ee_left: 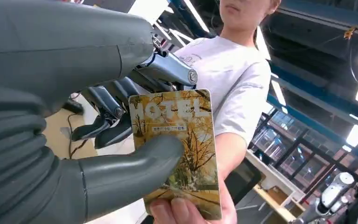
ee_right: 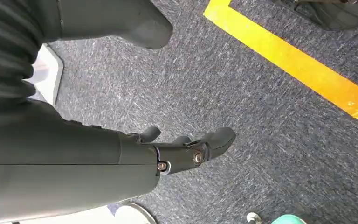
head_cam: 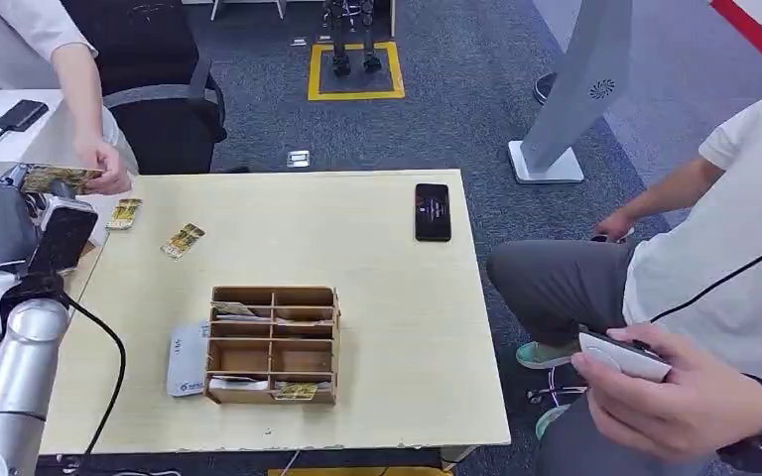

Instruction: Pass the card to the sensor for recognition and then transmit it.

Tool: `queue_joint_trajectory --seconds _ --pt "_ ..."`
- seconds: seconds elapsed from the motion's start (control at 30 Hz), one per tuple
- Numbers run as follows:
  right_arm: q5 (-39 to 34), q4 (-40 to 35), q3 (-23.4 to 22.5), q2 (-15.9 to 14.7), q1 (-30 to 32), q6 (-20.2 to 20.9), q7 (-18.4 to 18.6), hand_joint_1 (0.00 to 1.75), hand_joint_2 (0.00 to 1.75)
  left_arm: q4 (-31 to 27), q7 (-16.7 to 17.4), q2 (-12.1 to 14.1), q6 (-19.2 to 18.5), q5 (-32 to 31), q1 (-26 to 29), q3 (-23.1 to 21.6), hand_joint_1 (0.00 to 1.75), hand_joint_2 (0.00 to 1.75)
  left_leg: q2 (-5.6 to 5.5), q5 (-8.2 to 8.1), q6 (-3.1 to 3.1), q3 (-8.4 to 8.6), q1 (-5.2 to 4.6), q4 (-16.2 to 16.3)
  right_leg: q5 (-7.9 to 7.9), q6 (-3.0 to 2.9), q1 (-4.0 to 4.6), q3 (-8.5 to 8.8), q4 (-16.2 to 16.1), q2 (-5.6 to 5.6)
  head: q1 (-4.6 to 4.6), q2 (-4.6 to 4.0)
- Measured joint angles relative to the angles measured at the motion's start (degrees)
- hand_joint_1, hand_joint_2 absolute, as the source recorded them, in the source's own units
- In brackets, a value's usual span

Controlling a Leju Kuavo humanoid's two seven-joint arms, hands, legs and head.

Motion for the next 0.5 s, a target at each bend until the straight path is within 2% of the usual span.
queue_joint_trajectory --seconds 0.2,0.23,0.3,0.5 --pt "0.00 0.00 0.22 0.00 0.01 -0.02 -0.15 0.00 1.75 0.79 -0.09 -0.02 0.02 -0.55 0.00 0.00 1.75 1.75 0.00 0.00 0.00 -0.01 0.00 0.00 0.00 0.00 0.00 -0.01 0.00 0.00 0.00 0.00" --pt "0.00 0.00 0.22 0.00 0.01 -0.07 -0.26 0.00 1.75 0.81 -0.26 -0.07 0.20 -0.96 0.00 0.00 0.00 1.75 0.00 0.00 0.00 -0.01 0.00 0.00 0.00 0.00 0.00 -0.01 0.00 0.00 -0.02 0.00" --pt "0.07 0.00 0.22 0.00 0.00 -0.09 -0.37 0.00 1.75 0.81 -0.88 -0.15 0.63 -1.62 0.03 0.00 0.00 1.75 0.00 0.00 0.00 -0.02 0.00 0.00 0.00 0.00 0.00 -0.01 0.00 0.00 -0.02 0.00" --pt "0.07 0.00 0.22 0.00 0.01 -0.09 -0.59 0.00 1.75 0.81 -1.64 -0.33 -1.11 -1.31 0.11 0.00 0.00 1.75 0.00 0.00 0.00 -0.04 0.00 0.00 0.00 0.00 0.00 -0.03 0.00 0.00 -0.02 0.00"
